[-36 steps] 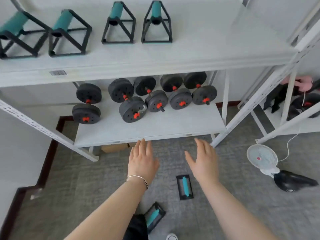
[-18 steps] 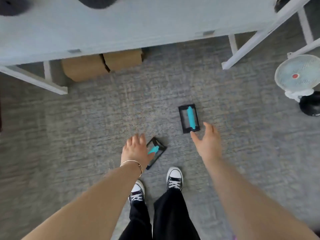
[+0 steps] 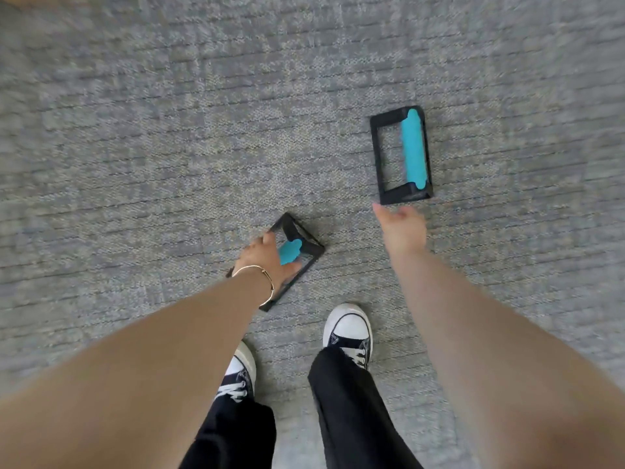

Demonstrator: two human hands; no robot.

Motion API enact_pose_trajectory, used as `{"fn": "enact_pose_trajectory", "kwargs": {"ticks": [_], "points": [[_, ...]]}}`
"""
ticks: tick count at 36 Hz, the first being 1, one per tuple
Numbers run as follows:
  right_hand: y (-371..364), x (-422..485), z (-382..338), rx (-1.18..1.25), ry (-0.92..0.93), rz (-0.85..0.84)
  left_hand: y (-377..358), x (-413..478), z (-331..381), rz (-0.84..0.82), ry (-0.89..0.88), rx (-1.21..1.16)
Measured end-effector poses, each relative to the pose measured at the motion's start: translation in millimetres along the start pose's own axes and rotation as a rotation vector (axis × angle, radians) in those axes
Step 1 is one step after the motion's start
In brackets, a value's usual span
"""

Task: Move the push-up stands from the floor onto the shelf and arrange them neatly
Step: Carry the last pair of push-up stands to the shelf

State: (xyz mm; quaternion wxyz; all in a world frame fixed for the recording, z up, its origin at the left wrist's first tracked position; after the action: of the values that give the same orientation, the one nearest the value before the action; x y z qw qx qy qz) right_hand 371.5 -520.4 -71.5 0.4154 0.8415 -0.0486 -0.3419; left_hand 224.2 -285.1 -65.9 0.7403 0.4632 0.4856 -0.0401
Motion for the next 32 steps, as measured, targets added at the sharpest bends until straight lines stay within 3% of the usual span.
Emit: {"fn": "enact_pose_trajectory", "kwargs": {"ticks": [5,11,15,24,32], "points": [[-28.9,25.2,13.6,0.188,-0.082,-0.038,-30.1,21.5,-1.7,-0.005,0.033,-0.158],[-36.0,43.8,22.7,0.543,-0.185,0.005,-35.6,22.4,-6.2,0.113,-0.072,-0.196],[-33.7,52.4,17.2,0.560,-0.176,0.023,-33.5,24.9,-8.9,0.139,-0.095,-0.177],[-33.5,63.5,12.6,0.594,-0.188,0.023,-0.3,43.9,16.8,0.277,0.110,-0.554],[-4.1,18.3,-11.4,0.534,-0.095,-0.010,55.7,17.0,37.1,0.332,0.138,-0.629]]}}
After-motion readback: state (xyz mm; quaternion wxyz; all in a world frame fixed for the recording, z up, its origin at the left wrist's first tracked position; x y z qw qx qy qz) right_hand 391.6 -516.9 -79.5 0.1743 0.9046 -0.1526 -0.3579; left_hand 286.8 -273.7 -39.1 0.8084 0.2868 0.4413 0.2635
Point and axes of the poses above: each hand's wrist, its own x-axis towards the middle knuckle, its own y-axis out of the back of the hand, z = x × y, the point moved 6 cm from there along x, towards the middle knuckle, and after that the axes turned 8 degrees about z, right-handed, at the moved point
